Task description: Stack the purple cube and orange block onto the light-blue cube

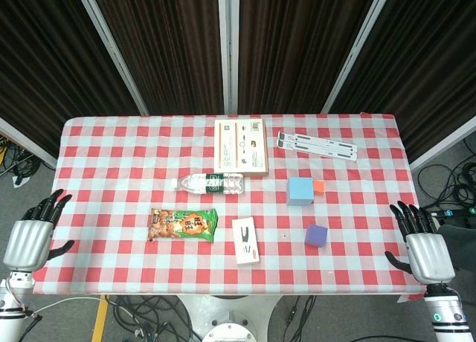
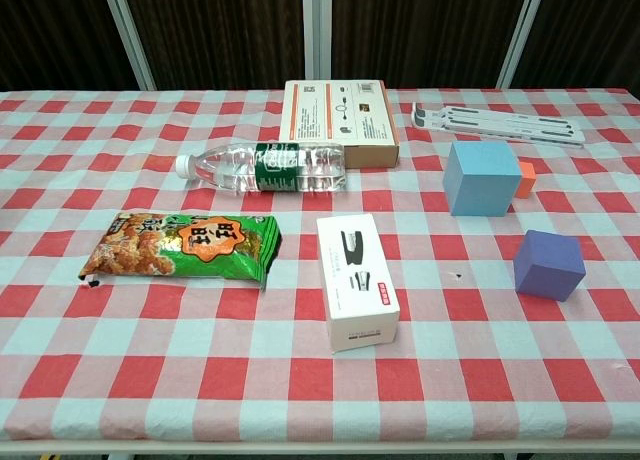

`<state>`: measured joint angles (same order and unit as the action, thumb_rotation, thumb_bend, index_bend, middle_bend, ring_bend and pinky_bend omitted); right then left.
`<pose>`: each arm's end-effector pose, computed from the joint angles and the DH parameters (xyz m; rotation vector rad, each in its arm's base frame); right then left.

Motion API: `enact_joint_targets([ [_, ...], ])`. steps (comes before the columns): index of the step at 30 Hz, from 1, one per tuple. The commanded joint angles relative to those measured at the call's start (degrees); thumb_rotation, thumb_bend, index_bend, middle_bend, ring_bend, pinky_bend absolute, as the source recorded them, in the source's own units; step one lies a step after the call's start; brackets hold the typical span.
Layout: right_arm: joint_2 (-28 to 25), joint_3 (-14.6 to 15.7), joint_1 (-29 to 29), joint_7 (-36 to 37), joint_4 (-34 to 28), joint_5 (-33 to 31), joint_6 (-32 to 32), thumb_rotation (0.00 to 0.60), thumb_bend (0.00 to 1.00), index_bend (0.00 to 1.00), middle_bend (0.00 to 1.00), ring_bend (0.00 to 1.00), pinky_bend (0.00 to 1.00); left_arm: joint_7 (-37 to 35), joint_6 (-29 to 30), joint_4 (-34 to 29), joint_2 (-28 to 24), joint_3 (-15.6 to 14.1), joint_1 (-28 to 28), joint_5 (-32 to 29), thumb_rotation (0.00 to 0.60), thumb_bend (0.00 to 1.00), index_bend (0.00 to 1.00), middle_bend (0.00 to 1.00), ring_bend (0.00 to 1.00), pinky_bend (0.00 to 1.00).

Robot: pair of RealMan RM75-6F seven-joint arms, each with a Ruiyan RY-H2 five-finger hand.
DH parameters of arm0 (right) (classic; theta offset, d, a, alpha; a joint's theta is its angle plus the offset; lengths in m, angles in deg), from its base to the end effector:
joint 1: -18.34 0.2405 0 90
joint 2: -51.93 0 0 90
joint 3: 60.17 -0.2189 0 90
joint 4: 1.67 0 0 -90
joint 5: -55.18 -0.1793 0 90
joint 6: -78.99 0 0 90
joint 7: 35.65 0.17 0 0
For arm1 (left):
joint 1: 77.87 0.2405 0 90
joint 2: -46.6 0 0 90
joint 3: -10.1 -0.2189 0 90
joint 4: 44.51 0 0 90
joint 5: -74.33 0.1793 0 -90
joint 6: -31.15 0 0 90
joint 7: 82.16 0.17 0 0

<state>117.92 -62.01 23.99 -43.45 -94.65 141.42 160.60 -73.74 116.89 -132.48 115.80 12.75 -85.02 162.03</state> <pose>-0.2627 -0.2011 0.1480 1.4782 -0.8771 0.8038 -0.2582 0.2118 0.1515 -1.4645 -0.7552 -0.8550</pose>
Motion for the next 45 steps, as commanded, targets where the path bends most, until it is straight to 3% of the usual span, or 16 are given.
enact_joint_targets([
  [1, 0.04, 0.09, 0.11, 0.23, 0.2, 0.08, -0.25, 0.6, 0.1, 0.05, 0.04, 0.0, 0.04, 0.5, 0.03, -0.35, -0.02, -0.14, -0.13, 0.45, 0.6, 0.0, 0.19, 0.2, 0.2, 0.33],
  [17, 0.38, -0.08, 2.07, -0.95, -1.08, 0.09, -3.08, 0.6, 0.1, 0.04, 0.06, 0.01, 0.05, 2.02, -0.47, -2.19, -0.86, -0.48, -0.43, 0.72, 0.6, 0.0, 0.19, 0.2, 0.2, 0.33],
  [24, -0.21, -0.45, 3.46, -1.39, -2.72, -0.97, -5.46, 0.6, 0.11, 0.04, 0.07, 0.14, 0.28, 1.02, -0.18, -0.82, 0.22, -1.04, -0.02, 1.03, 0.6, 0.0, 0.19, 0.2, 0.2, 0.33],
  [31, -1.37, -1.44, 5.64, -4.24, -8.17, -1.42, -7.51, 0.6, 0.11, 0.04, 0.14, 0.22, 0.43, 0.51, -0.53, -0.29, 0.33, -1.77, -0.17, 2.07, 0.6, 0.0, 0.19, 0.2, 0.2, 0.33],
  [32, -1.35, -1.6, 5.91, -4.8, -8.76, -1.82, -7.87, 0.6, 0.11, 0.05, 0.19, 0.26, 0.46, 0.48, -0.56, -0.17, 0.44, -1.9, -0.14, 2.19, 0.6, 0.0, 0.19, 0.2, 0.2, 0.33],
  [34, -1.05, -2.25, 6.63, -7.37, -9.39, -2.59, -8.21, 0.6, 0.11, 0.07, 0.39, 0.42, 0.57, 0.53, -0.68, 0.17, 0.69, -2.19, -0.15, 2.51, 0.6, 0.0, 0.19, 0.2, 0.2, 0.33],
  [36, -0.94, -2.54, 7.71, -10.69, -9.92, -3.98, -9.86, 0.6, 0.11, 0.1, 0.76, 0.73, 0.76, 0.54, -0.84, 0.47, 0.86, -2.38, -0.18, 2.71, 0.6, 0.0, 0.19, 0.2, 0.2, 0.33],
  [38, -1.35, -2.82, 8.95, -13.06, -10.99, -6.09, -12.26, 0.6, 0.11, 0.13, 0.91, 0.85, 0.84, 0.42, -0.85, 0.6, 0.91, -2.38, -0.23, 2.77, 0.6, 0.0, 0.19, 0.2, 0.2, 0.33],
  [41, -0.94, -3.83, 10.99, -16.31, -11.97, -10.13, -15.26, 0.6, 0.11, 0.26, 0.96, 0.9, 0.88, 0.1, -0.76, 0.74, 1.05, -2.19, -0.27, 2.65, 0.6, 0.0, 0.19, 0.2, 0.2, 0.33],
  [45, 0.94, -4.75, 13.56, -20.24, -13.47, -17.04, -18.77, 0.6, 0.11, 0.28, 0.98, 0.91, 0.89, 0.09, -1.45, 1.14, 1.3, -2.5, -0.4, 2.56, 0.6, 0.0, 0.19, 0.2, 0.2, 0.33],
])
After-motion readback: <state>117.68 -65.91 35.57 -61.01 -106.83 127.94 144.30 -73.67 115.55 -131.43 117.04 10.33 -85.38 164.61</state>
